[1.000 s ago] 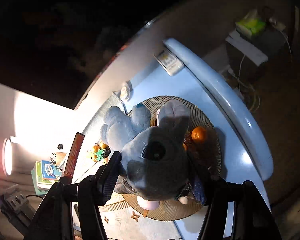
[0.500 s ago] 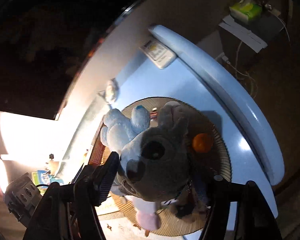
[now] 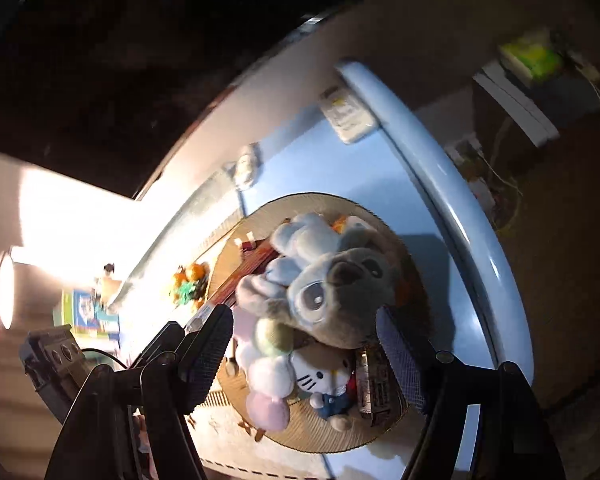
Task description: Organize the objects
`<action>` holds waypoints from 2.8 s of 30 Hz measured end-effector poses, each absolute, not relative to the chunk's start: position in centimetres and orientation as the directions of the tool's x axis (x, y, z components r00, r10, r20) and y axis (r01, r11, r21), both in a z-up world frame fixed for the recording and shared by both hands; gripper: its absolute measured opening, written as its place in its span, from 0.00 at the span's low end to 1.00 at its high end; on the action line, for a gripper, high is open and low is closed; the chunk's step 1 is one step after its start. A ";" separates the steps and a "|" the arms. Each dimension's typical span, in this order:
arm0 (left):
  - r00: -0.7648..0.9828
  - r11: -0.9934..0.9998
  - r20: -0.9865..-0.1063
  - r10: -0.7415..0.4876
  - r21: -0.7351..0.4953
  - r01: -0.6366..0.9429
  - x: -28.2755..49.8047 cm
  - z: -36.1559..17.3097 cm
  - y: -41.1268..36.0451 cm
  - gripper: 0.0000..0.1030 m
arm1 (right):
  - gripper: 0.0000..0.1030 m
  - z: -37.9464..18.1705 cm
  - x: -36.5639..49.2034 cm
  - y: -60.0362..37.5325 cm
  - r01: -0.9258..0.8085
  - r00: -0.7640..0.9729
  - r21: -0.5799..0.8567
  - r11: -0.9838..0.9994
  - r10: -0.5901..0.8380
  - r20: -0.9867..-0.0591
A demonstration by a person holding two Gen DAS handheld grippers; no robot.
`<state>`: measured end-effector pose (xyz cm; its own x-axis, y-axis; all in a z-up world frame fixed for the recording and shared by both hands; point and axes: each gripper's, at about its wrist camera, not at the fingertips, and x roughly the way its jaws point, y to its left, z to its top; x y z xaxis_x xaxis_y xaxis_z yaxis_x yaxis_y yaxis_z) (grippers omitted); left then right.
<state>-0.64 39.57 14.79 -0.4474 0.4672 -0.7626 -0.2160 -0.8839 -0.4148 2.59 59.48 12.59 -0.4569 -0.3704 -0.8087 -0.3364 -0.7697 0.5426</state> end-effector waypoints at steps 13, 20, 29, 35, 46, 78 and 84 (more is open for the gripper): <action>-0.463 -0.932 -0.815 0.349 -0.354 -0.080 12.0 17.2 40.0 0.46 | 0.71 12.1 4.4 57.3 -0.138 -0.446 0.679 -0.721 -0.568 -0.692; -0.469 -0.936 -0.815 0.341 -0.338 -0.094 12.1 16.5 40.8 0.46 | 0.71 13.4 5.5 56.1 -0.047 -0.432 0.673 -0.738 -0.592 -0.680; -0.580 -0.975 -0.792 0.191 -0.223 -0.016 9.7 17.2 36.1 0.46 | 0.71 14.2 6.1 53.8 0.037 -0.446 0.659 -0.752 -0.602 -0.662; -0.586 -0.975 -0.804 0.103 -0.198 0.101 5.3 16.7 27.4 0.46 | 0.72 14.7 4.7 48.7 0.082 -0.433 0.630 -0.773 -0.597 -0.676; -0.518 -0.945 -0.839 0.166 -0.285 0.158 -9.3 9.7 14.9 0.46 | 0.72 12.0 -2.8 34.1 0.049 -0.392 0.412 -0.910 -0.397 -0.830; -0.461 -0.941 -0.836 0.300 -0.339 0.003 -15.5 2.7 13.8 0.38 | 0.72 1.4 -12.6 27.0 -0.167 -0.198 0.163 -0.972 -0.129 -0.972; -0.467 -0.941 -0.834 0.293 -0.338 0.013 -13.4 4.0 12.5 0.38 | 0.60 0.5 -13.3 25.6 -0.125 -0.173 0.069 -0.990 -0.047 -0.984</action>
